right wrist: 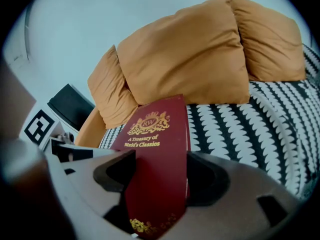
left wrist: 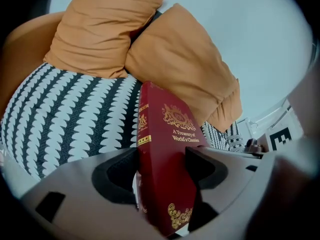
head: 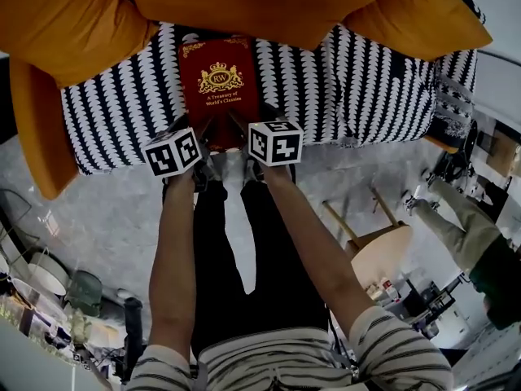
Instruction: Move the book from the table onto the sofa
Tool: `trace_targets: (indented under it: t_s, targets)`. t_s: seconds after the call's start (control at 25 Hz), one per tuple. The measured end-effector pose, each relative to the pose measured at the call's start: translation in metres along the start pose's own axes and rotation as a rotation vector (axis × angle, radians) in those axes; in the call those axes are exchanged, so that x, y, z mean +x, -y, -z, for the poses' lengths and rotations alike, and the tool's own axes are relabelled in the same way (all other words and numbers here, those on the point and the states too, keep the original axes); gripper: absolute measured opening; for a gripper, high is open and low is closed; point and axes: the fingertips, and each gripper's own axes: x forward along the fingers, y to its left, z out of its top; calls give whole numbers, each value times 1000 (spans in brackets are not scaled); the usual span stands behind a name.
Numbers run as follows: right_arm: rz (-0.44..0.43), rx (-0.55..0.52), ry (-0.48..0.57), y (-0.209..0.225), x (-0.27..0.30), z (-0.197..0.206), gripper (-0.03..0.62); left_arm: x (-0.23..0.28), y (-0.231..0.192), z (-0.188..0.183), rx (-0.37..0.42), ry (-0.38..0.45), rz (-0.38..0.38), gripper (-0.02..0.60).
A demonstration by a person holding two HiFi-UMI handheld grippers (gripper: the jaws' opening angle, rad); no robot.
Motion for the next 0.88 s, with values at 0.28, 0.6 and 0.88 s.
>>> trace_targets:
  t_s: [0.28, 0.6, 0.88]
  targets:
    - [1, 13, -23, 12, 12, 1, 324, 14, -4, 0, -14, -8, -28, 307]
    - [21, 8, -52, 6, 15, 10, 324, 13, -9, 9, -6, -27, -9, 302]
    - [35, -3, -82, 14, 22, 18, 324, 19, -13, 14, -5, -38, -19, 296]
